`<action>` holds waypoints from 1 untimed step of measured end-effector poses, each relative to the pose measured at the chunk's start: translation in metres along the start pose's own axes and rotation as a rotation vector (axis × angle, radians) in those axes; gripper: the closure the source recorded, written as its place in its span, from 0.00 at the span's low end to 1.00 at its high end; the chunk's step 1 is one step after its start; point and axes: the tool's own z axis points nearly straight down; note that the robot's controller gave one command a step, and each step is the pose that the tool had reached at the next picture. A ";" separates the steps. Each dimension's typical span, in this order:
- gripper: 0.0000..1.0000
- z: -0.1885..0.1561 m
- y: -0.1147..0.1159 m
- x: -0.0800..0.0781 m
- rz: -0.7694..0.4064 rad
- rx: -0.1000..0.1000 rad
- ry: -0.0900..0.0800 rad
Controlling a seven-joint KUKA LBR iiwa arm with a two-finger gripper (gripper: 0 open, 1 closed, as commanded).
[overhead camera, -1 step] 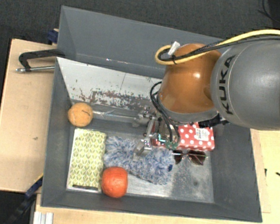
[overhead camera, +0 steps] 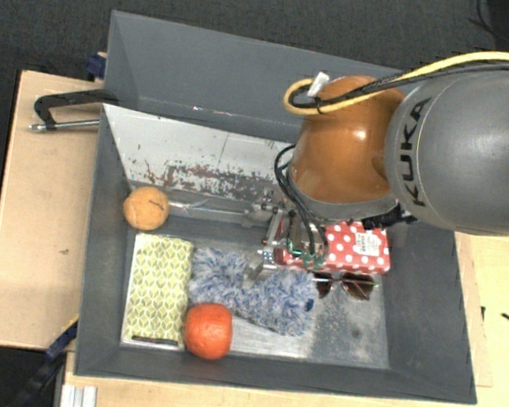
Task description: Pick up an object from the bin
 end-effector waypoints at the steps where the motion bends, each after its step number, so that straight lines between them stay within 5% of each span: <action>1: 1.00 0.078 -0.001 0.020 -0.201 -0.001 -0.010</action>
Offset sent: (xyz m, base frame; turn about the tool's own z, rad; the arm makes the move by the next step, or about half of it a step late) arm 0.0000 0.0000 0.0000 0.0000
